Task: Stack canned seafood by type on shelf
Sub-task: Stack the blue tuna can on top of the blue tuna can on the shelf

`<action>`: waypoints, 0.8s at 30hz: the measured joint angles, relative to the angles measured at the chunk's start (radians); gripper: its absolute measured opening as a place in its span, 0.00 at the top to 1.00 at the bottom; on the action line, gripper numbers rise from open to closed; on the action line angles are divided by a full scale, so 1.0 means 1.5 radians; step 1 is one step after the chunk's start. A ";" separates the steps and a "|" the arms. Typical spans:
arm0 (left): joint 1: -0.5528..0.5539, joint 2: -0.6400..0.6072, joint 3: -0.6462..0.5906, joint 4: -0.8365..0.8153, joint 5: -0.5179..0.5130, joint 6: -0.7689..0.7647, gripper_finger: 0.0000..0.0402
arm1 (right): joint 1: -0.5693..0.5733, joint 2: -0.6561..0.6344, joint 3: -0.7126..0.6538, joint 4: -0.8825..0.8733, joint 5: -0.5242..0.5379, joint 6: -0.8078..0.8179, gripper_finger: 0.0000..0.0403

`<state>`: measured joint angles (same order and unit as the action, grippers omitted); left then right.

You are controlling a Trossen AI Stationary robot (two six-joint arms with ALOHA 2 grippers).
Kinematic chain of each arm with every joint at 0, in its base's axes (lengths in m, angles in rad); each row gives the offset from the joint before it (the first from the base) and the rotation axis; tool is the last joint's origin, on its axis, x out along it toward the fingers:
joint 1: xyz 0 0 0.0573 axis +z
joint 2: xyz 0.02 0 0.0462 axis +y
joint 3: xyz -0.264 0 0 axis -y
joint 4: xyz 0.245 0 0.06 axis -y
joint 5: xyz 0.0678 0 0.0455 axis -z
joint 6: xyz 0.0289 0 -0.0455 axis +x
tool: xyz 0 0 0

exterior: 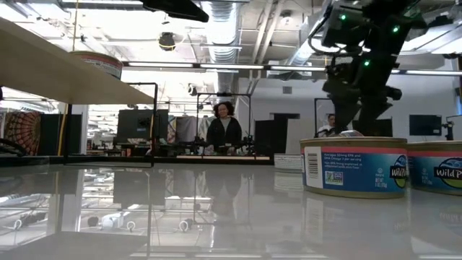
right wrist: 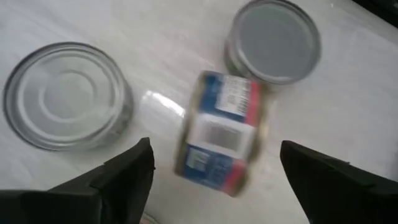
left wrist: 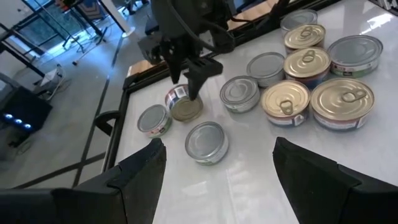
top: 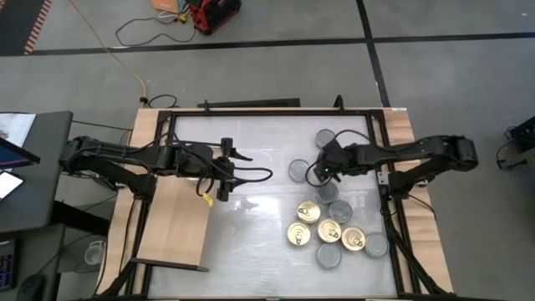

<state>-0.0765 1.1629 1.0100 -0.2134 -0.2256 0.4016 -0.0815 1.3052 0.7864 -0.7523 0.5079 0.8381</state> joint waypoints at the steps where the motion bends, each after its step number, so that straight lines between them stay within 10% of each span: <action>1: 0.000 0.000 0.000 0.000 0.000 0.001 0.29 | 0.005 0.009 0.000 0.008 0.006 0.003 0.09; 24: -0.009 -0.003 0.000 -0.011 -0.006 -0.031 0.29 | 0.026 0.038 -0.020 0.009 0.082 0.019 0.46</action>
<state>-0.0906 1.1580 1.0100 -0.2296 -0.2348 0.3553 -0.0418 1.3628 0.7558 -0.7390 0.6303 0.8665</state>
